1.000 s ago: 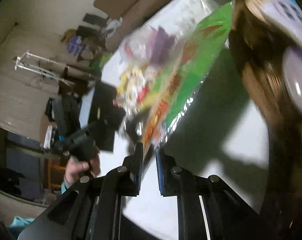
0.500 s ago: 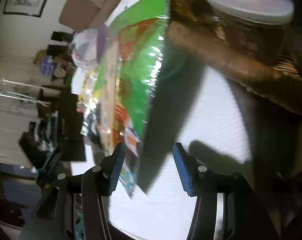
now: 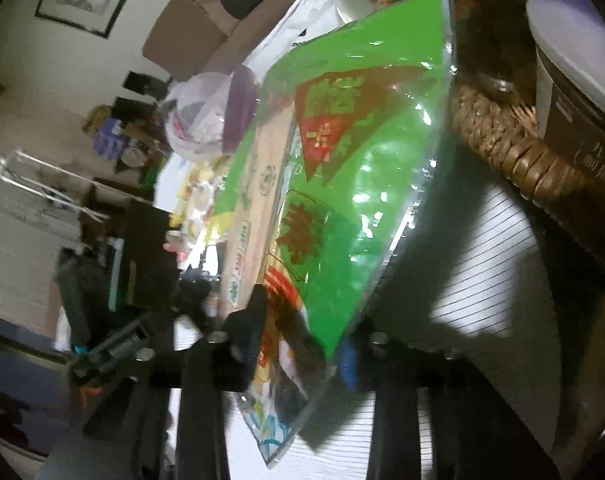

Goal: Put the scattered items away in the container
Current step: 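Grasp the green nori bag with the left gripper while the right gripper holds it, then carry the green nori bag with the left gripper into the open box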

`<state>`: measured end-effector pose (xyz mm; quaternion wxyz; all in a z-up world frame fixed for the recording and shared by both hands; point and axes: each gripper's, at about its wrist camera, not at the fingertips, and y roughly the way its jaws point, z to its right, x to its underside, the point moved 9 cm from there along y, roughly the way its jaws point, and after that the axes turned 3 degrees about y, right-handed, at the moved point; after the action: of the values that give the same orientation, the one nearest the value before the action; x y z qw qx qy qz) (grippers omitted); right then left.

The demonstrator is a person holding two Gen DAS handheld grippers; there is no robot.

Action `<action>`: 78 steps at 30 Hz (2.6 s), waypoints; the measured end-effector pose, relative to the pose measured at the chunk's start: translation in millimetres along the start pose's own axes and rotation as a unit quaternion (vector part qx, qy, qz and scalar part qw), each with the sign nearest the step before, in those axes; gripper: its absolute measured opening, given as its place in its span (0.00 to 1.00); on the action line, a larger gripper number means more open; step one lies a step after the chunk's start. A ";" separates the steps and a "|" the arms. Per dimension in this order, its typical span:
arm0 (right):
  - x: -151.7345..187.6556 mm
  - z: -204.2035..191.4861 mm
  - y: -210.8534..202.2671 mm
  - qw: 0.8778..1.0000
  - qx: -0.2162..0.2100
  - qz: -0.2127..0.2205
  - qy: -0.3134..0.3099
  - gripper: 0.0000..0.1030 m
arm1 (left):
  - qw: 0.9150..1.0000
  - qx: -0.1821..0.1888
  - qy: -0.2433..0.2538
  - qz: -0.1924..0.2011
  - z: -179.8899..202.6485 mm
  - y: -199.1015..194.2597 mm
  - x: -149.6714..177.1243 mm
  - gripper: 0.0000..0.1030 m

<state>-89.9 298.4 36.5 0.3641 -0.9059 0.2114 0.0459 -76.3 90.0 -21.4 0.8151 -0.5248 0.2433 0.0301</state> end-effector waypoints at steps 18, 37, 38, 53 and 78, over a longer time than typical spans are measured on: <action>66.3 -2.0 -49.2 0.995 -0.008 -0.090 -0.035 0.22 | 0.987 0.103 0.090 -0.088 111.5 -73.8 144.8 0.42; 85.6 50.8 -37.0 0.970 0.171 -0.136 -0.108 0.53 | 0.997 0.012 -0.009 -0.074 78.6 -15.7 128.8 0.87; 85.9 50.4 -36.4 0.970 0.170 -0.136 -0.110 0.53 | 0.997 0.028 -0.012 -0.074 85.6 -16.2 130.0 0.84; 101.4 25.9 -43.1 0.975 0.123 -0.144 -0.118 0.25 | 0.990 0.078 -0.095 -0.074 62.3 -25.3 145.3 0.21; 109.3 -108.7 -85.5 0.987 -0.038 -0.108 -0.117 0.23 | 0.969 0.207 -0.130 0.032 59.7 -157.6 101.4 0.27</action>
<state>37.1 241.5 144.7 0.3549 -0.9248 0.0665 0.1203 82.7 50.5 87.5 0.9293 -0.3281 0.1533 0.0732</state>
